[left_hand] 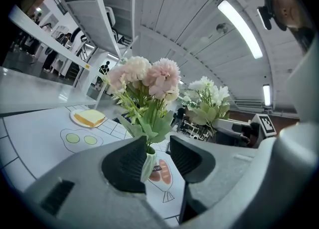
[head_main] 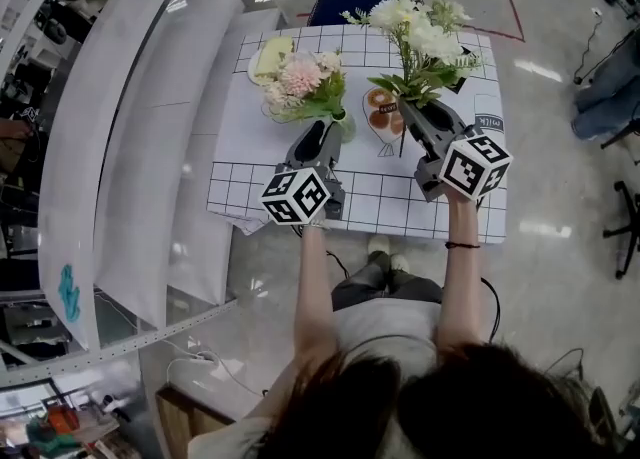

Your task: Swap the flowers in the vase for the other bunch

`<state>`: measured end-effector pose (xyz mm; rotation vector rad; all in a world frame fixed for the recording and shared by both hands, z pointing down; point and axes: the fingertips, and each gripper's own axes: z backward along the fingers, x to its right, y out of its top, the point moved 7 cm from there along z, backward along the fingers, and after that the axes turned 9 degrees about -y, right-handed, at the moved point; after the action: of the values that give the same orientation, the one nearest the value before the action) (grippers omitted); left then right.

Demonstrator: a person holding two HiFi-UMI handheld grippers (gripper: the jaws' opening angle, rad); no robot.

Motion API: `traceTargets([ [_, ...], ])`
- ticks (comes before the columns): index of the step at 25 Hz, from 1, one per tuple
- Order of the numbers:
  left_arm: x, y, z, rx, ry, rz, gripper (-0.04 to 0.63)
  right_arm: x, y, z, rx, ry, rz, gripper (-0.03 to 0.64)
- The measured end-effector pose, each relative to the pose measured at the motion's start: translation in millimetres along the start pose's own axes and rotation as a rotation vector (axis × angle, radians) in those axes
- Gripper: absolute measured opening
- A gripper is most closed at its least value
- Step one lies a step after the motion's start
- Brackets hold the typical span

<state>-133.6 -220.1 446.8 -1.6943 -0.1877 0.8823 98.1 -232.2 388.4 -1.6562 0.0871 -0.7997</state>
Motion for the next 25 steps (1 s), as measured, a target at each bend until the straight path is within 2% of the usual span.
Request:
traceTargets([
  [10, -15.4, -10.9, -10.3, -0.031, 0.027, 0.013, 0.182, 8.3, -7.6, -8.0, -0.007, -0.015, -0.015, 0.058],
  [15, -21.0, -9.7, -11.7, 0.026, 0.081, -0.009, 0.187, 11.4, -10.0, -10.8, -0.007, -0.020, -0.023, 0.057],
  [17, -21.7, -11.2, -14.9, 0.024, 0.092, -0.028, 0.187, 13.1, -10.8, -11.4, -0.005, -0.025, -0.025, 0.057],
  [25, -28.8, -19.4, -26.5, 0.009, 0.076, -0.042, 0.199, 21.8, -14.9, -11.9, -0.001, -0.050, -0.030, 0.058],
])
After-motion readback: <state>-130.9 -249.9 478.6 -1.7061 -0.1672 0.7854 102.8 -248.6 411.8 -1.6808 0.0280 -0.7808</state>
